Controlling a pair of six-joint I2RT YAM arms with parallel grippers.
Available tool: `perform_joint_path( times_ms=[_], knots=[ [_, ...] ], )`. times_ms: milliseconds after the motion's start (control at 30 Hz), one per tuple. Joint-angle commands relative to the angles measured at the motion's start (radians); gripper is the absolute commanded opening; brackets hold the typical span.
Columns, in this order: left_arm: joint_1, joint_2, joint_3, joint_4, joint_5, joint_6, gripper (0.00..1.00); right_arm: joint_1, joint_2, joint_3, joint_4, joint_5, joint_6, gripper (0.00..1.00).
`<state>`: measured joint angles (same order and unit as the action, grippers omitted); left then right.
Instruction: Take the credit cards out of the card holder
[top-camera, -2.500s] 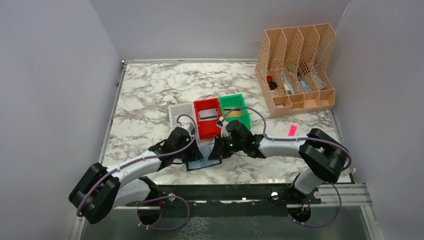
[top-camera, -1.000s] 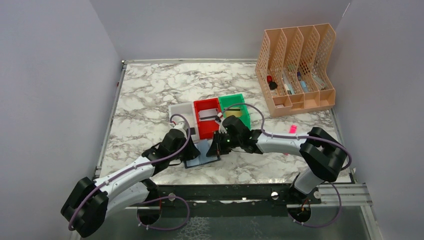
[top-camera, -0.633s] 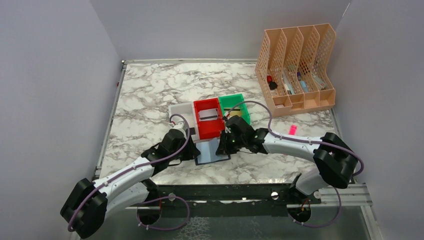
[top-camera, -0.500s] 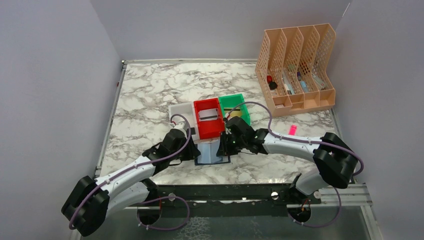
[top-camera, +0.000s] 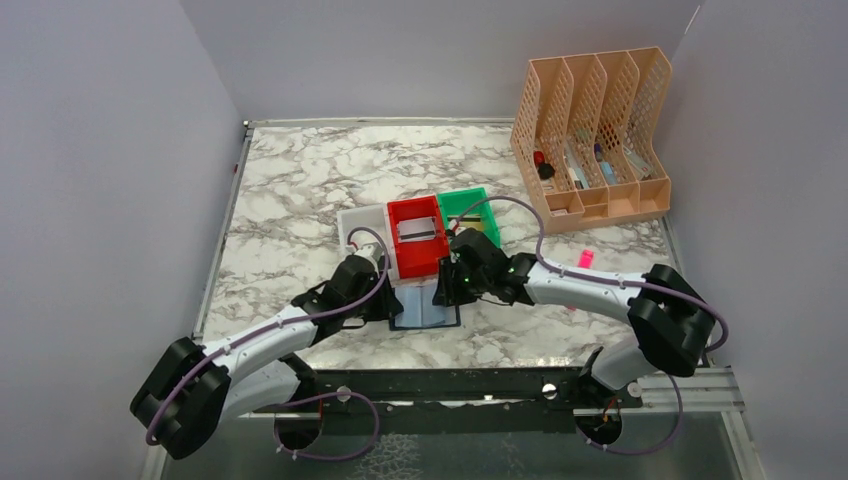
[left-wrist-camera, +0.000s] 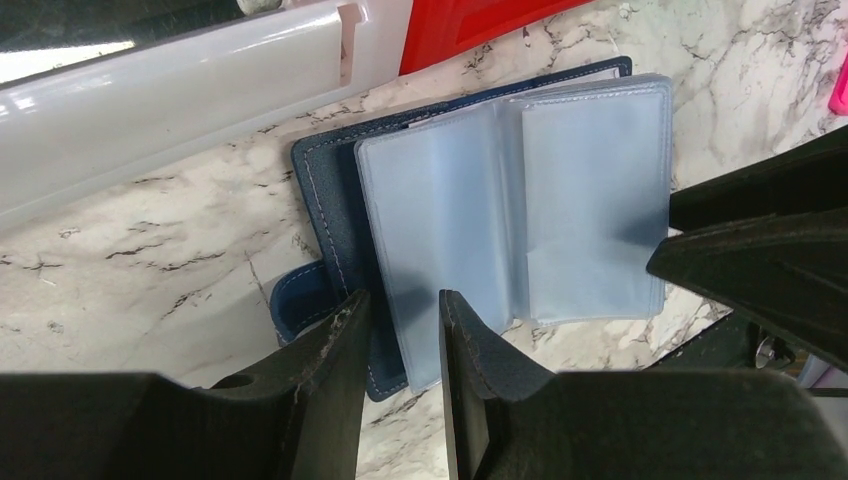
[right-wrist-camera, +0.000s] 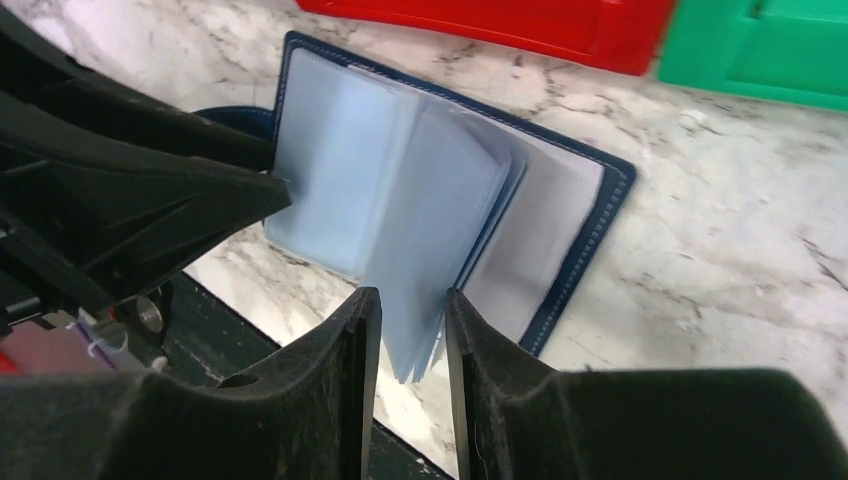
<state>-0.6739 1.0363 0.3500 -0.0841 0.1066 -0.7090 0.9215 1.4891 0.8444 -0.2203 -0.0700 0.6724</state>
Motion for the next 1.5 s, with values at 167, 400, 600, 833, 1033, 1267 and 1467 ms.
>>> perform_joint_path(
  times_ms=[167,400,600,833,1033,1267,1467],
  knots=[
    [0.001,0.013,0.023,0.031,0.031,0.016,0.35,0.008,0.106,0.044,0.14,-0.186,-0.01,0.31],
    [-0.001,0.013,0.012,0.047,0.037,0.016,0.35,0.008,0.059,0.095,0.064,-0.147,-0.063,0.2],
    [0.0,0.018,0.006,0.06,0.049,0.006,0.32,0.008,0.087,0.084,0.137,-0.254,-0.024,0.26],
    [0.0,-0.003,0.002,0.052,0.052,0.009,0.29,0.008,0.116,0.102,0.071,-0.178,-0.003,0.34],
    [0.0,-0.023,0.011,-0.009,-0.006,0.02,0.35,0.008,0.112,0.003,0.067,-0.099,0.031,0.42],
    [0.0,-0.042,0.054,-0.103,-0.093,0.048,0.41,0.008,0.169,0.014,0.081,-0.081,0.041,0.43],
    [-0.002,0.0,0.048,-0.107,-0.085,0.066,0.39,0.008,0.202,0.021,0.095,-0.092,0.048,0.43]
  ],
)
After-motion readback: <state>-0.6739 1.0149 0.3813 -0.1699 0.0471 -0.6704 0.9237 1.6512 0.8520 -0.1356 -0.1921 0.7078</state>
